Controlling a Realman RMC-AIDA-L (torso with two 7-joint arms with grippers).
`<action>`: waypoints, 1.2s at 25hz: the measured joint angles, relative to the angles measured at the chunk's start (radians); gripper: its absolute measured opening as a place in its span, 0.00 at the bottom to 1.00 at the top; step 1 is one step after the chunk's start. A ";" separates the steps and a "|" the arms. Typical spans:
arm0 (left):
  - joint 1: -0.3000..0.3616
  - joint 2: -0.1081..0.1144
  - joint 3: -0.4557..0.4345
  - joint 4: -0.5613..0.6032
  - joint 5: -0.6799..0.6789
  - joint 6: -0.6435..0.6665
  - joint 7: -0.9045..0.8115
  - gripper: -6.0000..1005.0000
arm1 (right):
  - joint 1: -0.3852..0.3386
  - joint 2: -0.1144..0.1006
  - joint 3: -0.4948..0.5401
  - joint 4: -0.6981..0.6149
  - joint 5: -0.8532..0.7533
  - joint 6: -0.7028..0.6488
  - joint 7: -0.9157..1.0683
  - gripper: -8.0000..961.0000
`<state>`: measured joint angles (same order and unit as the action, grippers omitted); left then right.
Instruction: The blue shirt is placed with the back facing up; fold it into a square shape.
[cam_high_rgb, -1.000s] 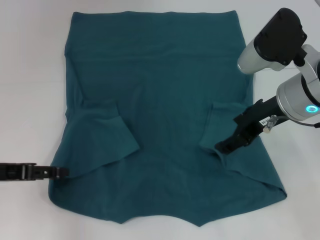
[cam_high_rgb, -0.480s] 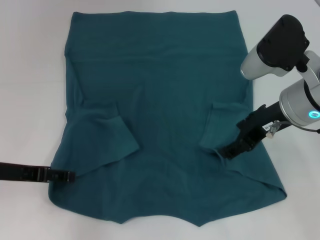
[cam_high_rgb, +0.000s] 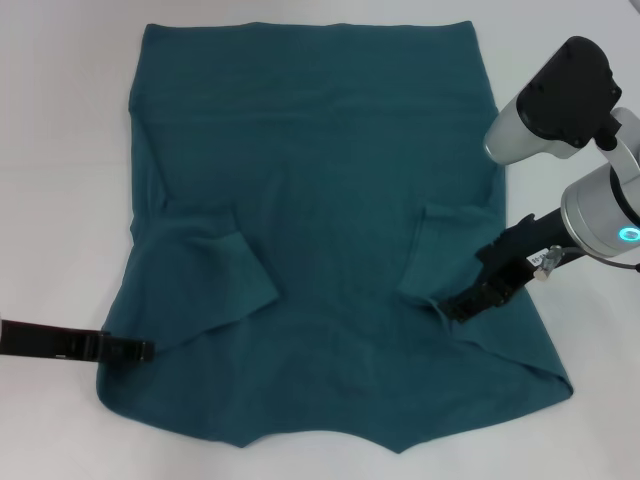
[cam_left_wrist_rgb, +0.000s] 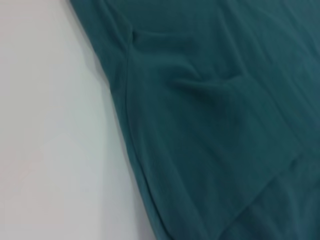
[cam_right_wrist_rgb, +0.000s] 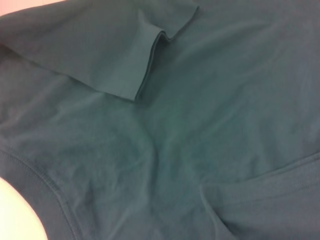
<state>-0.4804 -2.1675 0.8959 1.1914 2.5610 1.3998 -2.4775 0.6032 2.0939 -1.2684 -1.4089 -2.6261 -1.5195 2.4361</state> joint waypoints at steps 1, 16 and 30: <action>0.000 -0.001 0.007 -0.001 0.000 -0.009 -0.002 0.83 | 0.001 0.000 0.000 0.001 0.000 0.001 0.000 0.98; -0.025 0.006 0.010 -0.049 0.042 -0.059 0.006 0.65 | -0.004 0.003 -0.003 0.003 0.004 0.016 0.007 0.98; -0.022 0.005 0.015 -0.055 0.037 -0.047 0.018 0.08 | -0.010 -0.001 0.008 0.022 -0.007 0.020 0.056 0.98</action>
<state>-0.5024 -2.1629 0.9113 1.1364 2.5980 1.3524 -2.4597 0.5936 2.0932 -1.2600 -1.3873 -2.6332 -1.4994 2.4925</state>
